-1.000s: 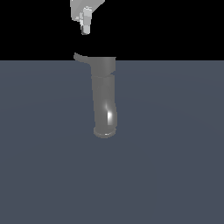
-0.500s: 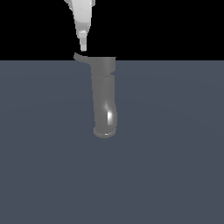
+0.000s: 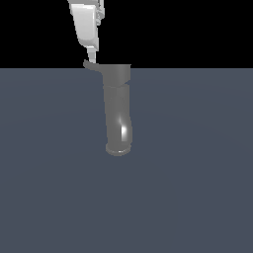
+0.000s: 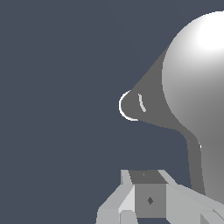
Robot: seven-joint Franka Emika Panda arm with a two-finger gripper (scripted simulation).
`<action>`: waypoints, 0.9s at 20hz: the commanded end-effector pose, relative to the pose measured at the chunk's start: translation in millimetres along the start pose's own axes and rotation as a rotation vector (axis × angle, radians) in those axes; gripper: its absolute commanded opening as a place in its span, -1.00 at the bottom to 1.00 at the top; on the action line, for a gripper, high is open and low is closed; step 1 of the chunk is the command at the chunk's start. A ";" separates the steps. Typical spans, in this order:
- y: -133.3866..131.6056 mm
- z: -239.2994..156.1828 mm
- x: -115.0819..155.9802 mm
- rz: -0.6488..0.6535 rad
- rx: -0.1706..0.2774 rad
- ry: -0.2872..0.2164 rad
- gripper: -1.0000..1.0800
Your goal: Turn on the faucet by rotating a designated handle.
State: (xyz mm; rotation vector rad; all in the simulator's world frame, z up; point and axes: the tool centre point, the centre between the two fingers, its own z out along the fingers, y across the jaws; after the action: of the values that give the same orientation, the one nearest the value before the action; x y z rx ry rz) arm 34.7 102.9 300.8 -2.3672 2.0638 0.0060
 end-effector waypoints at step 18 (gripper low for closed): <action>27.7 2.8 -9.8 0.014 0.001 0.003 -1.00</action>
State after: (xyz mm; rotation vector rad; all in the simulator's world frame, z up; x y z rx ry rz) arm 13.5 107.6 298.2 -2.3477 2.0795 -0.0048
